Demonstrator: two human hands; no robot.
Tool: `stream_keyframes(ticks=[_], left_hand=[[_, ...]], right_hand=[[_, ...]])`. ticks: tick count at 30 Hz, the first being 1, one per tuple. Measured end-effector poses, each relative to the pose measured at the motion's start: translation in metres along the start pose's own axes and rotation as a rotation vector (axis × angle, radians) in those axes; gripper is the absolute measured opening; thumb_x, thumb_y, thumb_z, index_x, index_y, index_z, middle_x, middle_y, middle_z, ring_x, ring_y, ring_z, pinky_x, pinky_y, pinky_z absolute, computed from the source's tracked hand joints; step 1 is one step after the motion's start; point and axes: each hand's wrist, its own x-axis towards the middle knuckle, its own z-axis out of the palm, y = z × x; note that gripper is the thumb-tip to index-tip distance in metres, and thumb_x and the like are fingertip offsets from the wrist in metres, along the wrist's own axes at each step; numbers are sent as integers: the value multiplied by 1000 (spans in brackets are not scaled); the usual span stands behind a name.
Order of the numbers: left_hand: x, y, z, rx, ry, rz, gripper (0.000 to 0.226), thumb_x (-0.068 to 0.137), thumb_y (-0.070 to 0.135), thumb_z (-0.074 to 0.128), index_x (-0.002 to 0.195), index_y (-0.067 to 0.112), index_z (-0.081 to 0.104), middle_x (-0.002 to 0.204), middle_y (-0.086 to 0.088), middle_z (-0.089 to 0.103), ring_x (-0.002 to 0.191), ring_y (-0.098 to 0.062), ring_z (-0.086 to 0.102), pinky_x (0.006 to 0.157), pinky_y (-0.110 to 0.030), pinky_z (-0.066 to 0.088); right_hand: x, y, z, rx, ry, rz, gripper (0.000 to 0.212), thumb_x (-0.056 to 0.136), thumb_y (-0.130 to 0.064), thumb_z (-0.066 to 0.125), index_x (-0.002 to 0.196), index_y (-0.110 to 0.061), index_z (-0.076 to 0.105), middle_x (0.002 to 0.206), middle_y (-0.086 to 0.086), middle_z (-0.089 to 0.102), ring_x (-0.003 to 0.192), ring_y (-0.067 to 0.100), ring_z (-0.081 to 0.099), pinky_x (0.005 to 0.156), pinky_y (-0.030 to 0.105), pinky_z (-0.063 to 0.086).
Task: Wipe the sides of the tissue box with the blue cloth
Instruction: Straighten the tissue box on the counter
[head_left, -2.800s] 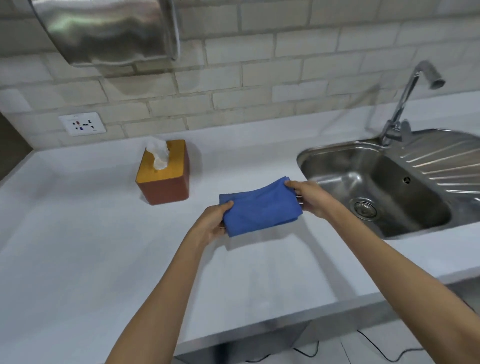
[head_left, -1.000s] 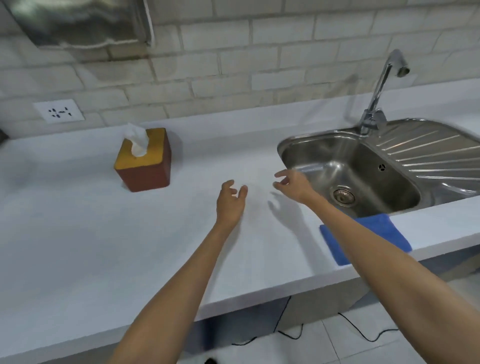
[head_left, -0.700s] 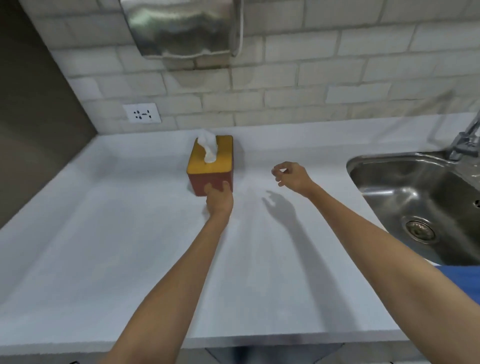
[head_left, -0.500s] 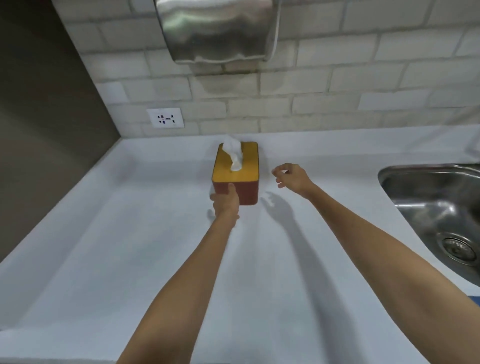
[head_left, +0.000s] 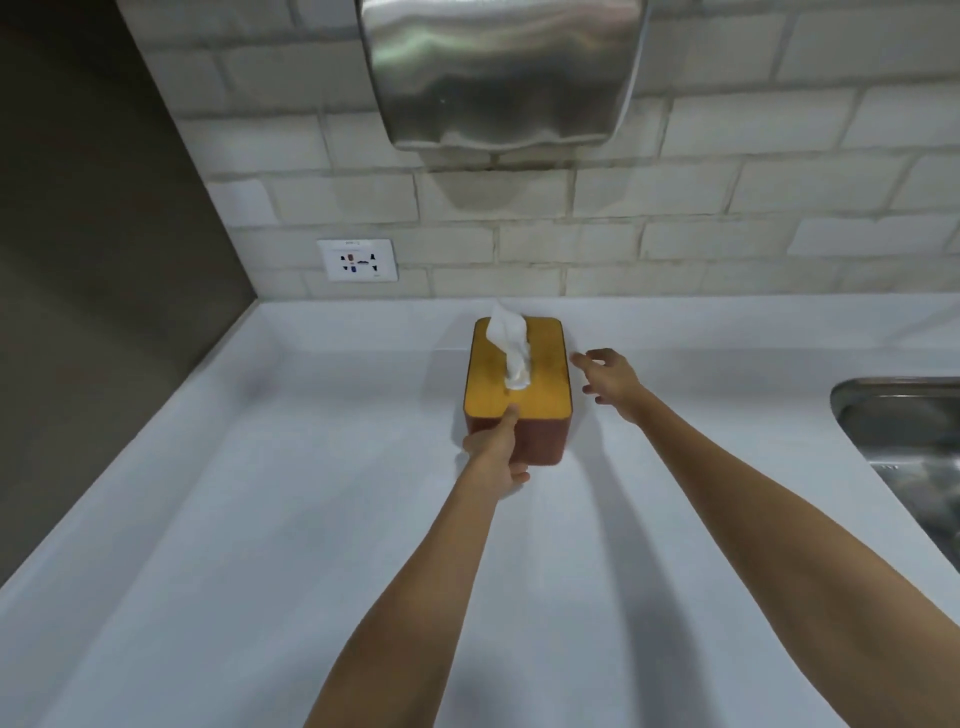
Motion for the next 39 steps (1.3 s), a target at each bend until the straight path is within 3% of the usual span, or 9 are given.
stream_keyframes(ticks=[3,5,7,12,14,17,25,32,39], left_hand=[[11,16,-24,169,-53,30,57,89,45,56,133,12,42,125,-19,60,93,-32,65,97,-48,45],[23,35,-41,279,-37,83,37,90,42,56,108,10,51,81,-14,62,56,-20,51,77,-39,51],[38,58,-52,331,38,166,22,90,29,58,95,9,51,71,-10,53,49,-17,46,63,-33,52],[71,98,-53,294,224,297,15,87,5,57,102,3,56,98,-18,59,78,-32,61,83,-51,54],[80,107,-49,322,272,326,40,88,5,56,127,4,47,121,-21,57,100,-37,61,88,-51,55],[87,116,-39,397,346,399,43,92,14,51,133,7,43,133,-21,52,115,-38,56,93,-48,52],[100,133,-22,468,322,500,49,100,36,27,138,7,38,141,-18,47,127,-34,44,103,-40,37],[108,139,-21,424,204,471,59,98,51,21,141,13,31,146,-14,39,132,-30,39,105,-38,32],[109,141,-26,412,134,436,67,94,60,19,146,17,25,152,-10,32,138,-27,32,112,-39,26]], right_hand=[[17,-2,0,46,21,31,61,91,-39,53,140,-8,36,138,15,47,124,31,49,102,39,41],[28,-3,-1,73,36,45,62,90,-39,52,142,-10,34,132,13,49,120,27,49,94,35,41],[39,-4,-2,77,61,44,63,90,-40,52,142,-12,33,138,12,47,123,28,48,88,31,40],[58,-1,-1,85,49,12,66,87,-40,57,143,-15,32,141,12,47,127,27,47,95,29,36],[61,1,3,33,37,-6,61,86,-39,59,139,-16,39,131,11,55,114,23,53,91,27,38],[65,3,8,-47,91,-52,51,84,-36,61,130,-16,49,107,7,63,90,17,54,80,25,38],[69,7,17,13,208,-64,38,82,-24,62,118,-13,55,86,1,59,80,17,55,76,26,40],[68,5,24,64,166,-50,43,81,-19,63,121,-11,51,102,16,68,93,32,67,91,43,53],[69,4,23,65,144,-40,44,80,-20,65,121,-11,50,95,12,66,94,31,66,91,43,53]])
